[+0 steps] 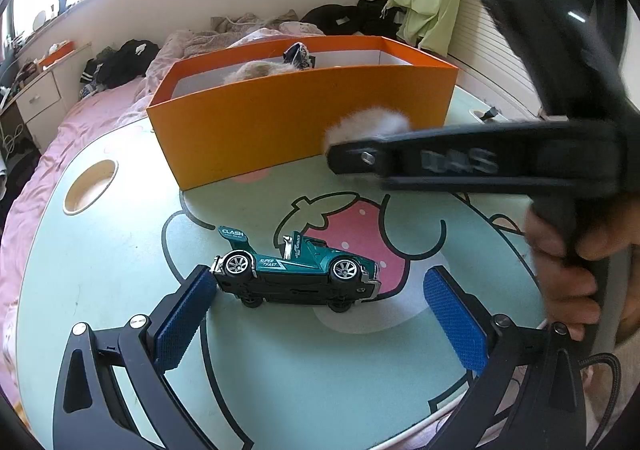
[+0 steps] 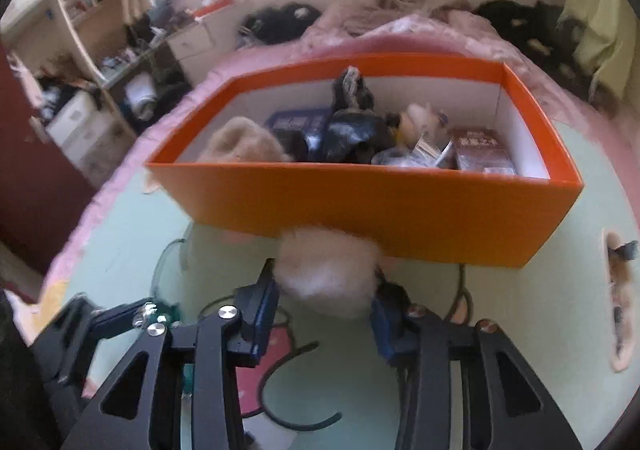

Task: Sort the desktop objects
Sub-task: 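Grasp the white fluffy ball with the right tool while the left tool holds the car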

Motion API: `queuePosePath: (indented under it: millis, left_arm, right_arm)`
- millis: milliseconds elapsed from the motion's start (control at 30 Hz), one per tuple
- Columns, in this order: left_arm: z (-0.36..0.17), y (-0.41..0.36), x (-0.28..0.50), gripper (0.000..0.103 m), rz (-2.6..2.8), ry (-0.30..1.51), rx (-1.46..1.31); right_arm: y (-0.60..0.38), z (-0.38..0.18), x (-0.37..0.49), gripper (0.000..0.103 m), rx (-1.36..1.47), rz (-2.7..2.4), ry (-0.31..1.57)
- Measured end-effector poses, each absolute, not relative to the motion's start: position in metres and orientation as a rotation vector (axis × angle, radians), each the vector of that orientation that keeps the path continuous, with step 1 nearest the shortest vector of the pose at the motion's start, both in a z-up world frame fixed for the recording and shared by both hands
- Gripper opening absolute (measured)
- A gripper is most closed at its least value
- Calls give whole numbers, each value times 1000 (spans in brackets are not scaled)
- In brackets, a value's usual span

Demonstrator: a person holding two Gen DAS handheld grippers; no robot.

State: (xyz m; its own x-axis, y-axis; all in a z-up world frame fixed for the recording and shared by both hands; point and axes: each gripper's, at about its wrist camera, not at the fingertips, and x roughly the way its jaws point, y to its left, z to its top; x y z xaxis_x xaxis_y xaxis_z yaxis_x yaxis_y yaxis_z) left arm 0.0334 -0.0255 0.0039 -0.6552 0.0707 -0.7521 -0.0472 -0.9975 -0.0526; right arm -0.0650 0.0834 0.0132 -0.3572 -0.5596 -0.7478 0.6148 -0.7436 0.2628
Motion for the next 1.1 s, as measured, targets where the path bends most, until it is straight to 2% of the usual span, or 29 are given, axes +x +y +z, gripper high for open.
queuePosePath:
  millis: [200, 333, 367, 400, 467, 500, 633, 733, 1100]
  left_arm:
    - [4, -25, 33, 103, 2800, -42, -1274]
    - [4, -25, 34, 103, 2801, -41, -1274]
    - [4, -24, 33, 103, 2801, -41, -1274]
    - [3, -25, 33, 103, 2800, -38, -1277]
    - [3, -22, 34, 103, 2803, -16, -1272]
    - [3, -22, 34, 103, 2800, -20, -1269]
    - [3, -23, 35, 103, 2798, -26, -1270]
    - [3, -23, 35, 103, 2798, -32, -1269]
    - [3, -27, 36, 103, 2810, -47, -1265]
  right_arm:
    - [139, 32, -18, 40, 927, -2236, 33]
    - [159, 14, -1, 41, 900, -2296, 58]
    - [159, 2, 0, 45, 916, -2291, 78]
    - [161, 1, 5, 60, 833, -2320, 95]
    - [161, -1, 10, 73, 806, -2376, 156]
    - [164, -1, 10, 76, 815, -2395, 150]
    - [168, -1, 11, 77, 803, -2419, 149]
    - [163, -3, 15, 79, 781, -2458, 235]
    - [157, -1, 7, 84, 824, -2476, 260]
